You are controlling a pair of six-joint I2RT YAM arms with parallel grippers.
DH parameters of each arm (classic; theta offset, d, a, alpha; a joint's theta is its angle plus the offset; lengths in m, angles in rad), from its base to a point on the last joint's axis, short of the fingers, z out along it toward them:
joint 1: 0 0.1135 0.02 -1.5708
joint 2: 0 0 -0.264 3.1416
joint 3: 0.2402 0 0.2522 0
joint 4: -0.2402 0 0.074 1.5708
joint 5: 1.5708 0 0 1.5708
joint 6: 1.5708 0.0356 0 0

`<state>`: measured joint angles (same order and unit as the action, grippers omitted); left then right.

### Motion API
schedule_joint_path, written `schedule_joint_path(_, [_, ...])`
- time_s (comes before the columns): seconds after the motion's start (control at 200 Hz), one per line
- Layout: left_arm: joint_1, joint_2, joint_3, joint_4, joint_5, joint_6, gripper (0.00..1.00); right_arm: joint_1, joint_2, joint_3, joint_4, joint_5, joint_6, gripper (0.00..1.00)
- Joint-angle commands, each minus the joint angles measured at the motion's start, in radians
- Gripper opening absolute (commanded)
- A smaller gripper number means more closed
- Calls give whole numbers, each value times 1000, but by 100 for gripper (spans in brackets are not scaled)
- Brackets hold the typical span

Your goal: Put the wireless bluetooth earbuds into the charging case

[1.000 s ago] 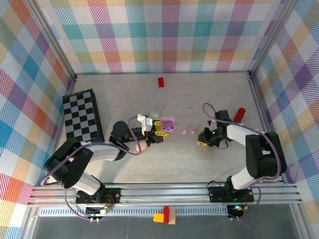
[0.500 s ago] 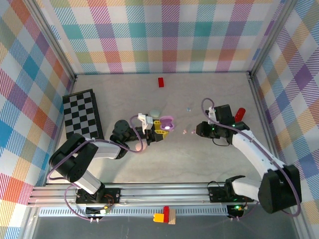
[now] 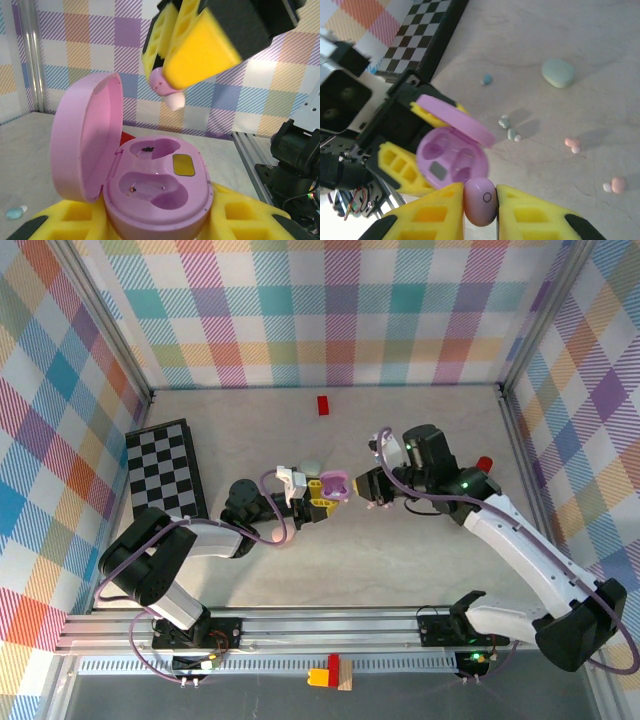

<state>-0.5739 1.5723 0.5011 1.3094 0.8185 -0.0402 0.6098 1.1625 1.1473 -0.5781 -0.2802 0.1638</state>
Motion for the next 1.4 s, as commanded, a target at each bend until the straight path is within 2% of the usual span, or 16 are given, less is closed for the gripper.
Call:
schedule_joint_path(0.0, [14,-1,7,33,14,29,34,38,40,57,-53,7,-83,20])
schedule_joint_path(0.805, [14,-20,10,31,30,39,34,77,152,113,-97,43,-139,20])
schedule_joint_path(0.875, [14,-21,8,33,28,39,34,78,150,112,-100,47,-144,26])
schedule_joint_path(0.945, [14,-20,7,33,27,39,34,79,139,112,-95,44,-142,37])
schedule_joint_path(1.16, [21,-14,2,33,18,43,34,76,51,55,-44,31,-163,46])
schedule_joint_path(1.275, [32,-22,-10,34,18,43,34,23,-56,-76,87,-28,-136,46])
schedule_joint_path(1.395, [44,-48,-26,32,15,44,34,-112,-165,-239,275,-110,13,46])
